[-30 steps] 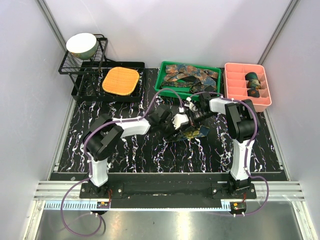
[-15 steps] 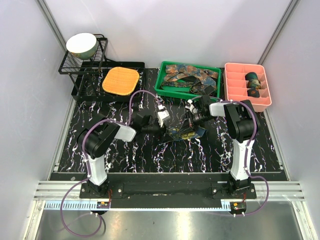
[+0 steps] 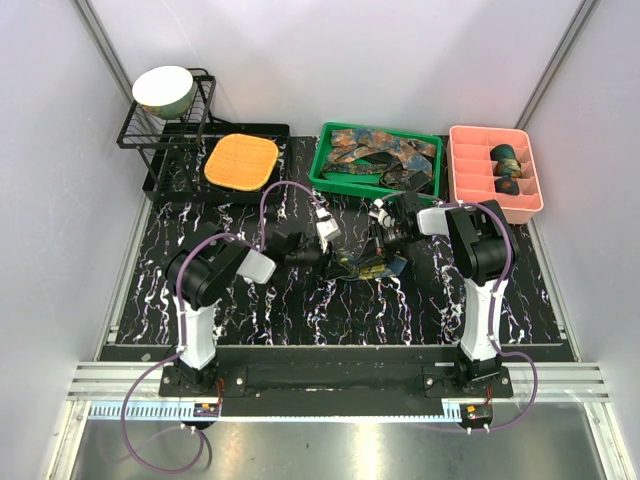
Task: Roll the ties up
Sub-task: Roll the tie at the center of the board.
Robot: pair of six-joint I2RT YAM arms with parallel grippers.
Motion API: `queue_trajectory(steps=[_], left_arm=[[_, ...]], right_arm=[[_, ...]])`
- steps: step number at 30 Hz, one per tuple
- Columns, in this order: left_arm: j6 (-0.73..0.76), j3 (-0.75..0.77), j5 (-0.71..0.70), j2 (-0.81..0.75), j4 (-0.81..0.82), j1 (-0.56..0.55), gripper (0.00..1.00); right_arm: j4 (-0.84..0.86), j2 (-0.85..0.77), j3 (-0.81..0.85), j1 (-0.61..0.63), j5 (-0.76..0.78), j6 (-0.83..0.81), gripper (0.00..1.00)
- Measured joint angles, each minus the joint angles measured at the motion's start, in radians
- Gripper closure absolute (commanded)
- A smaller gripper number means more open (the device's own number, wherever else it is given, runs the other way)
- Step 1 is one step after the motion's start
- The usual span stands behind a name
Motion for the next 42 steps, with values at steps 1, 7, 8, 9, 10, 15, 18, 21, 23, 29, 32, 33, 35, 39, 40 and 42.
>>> queue_trajectory(steps=[1,7,8,9,10,15,18,21,23,29,32,33,35,39,40,42], left_arm=[[0.0,0.003,0.0,0.0,-0.007,0.0,0.73],[0.128,0.069,-0.024,-0.039,-0.227,-0.008,1.0],[0.164,0.08,-0.047,-0.054,-0.28,-0.016,1.0],[0.208,0.093,-0.069,-0.068,-0.335,-0.025,1.0],[0.245,0.106,-0.093,-0.079,-0.384,-0.035,1.0],[0.37,0.193,-0.195,-0.093,-0.587,-0.078,1.0],[0.414,0.24,-0.256,-0.093,-0.677,-0.1,1.0],[0.439,0.274,-0.306,-0.085,-0.729,-0.127,1.0],[0.444,0.306,-0.325,-0.067,-0.752,-0.142,1.0],[0.42,0.381,-0.351,-0.021,-0.79,-0.159,1.0],[0.405,0.4,-0.353,-0.014,-0.815,-0.159,1.0],[0.403,0.403,-0.354,-0.013,-0.819,-0.159,1.0],[0.403,0.406,-0.354,-0.013,-0.824,-0.159,1.0],[0.412,0.41,-0.352,-0.013,-0.834,-0.158,1.0],[0.415,0.41,-0.351,-0.013,-0.834,-0.158,1.0],[0.422,0.41,-0.344,-0.015,-0.836,-0.155,1.0]], right_arm=[[0.001,0.0,0.0,0.0,0.0,0.0,1.0],[-0.054,0.033,0.051,0.0,-0.008,-0.013,0.78],[-0.069,0.042,0.066,0.0,-0.008,-0.019,0.75],[-0.089,0.047,0.081,0.001,-0.008,-0.024,0.72],[-0.113,0.049,0.095,0.003,-0.005,-0.034,0.67],[-0.23,0.052,0.173,0.005,0.045,-0.082,0.56],[-0.308,0.054,0.227,-0.004,0.085,-0.122,0.54],[-0.37,0.054,0.251,-0.036,0.086,-0.142,0.57],[-0.411,0.051,0.255,-0.069,0.074,-0.147,0.61],[-0.47,-0.014,0.177,-0.127,0.059,-0.146,0.76],[-0.469,-0.019,0.15,-0.114,0.064,-0.14,0.8],[-0.465,-0.018,0.146,-0.111,0.072,-0.138,0.82],[-0.451,-0.013,0.145,-0.106,0.09,-0.133,0.84],[-0.422,0.03,0.159,-0.106,0.147,-0.114,0.91],[-0.428,0.043,0.166,-0.106,0.145,-0.105,0.96],[-0.446,0.058,0.179,-0.107,0.148,-0.087,1.0]])
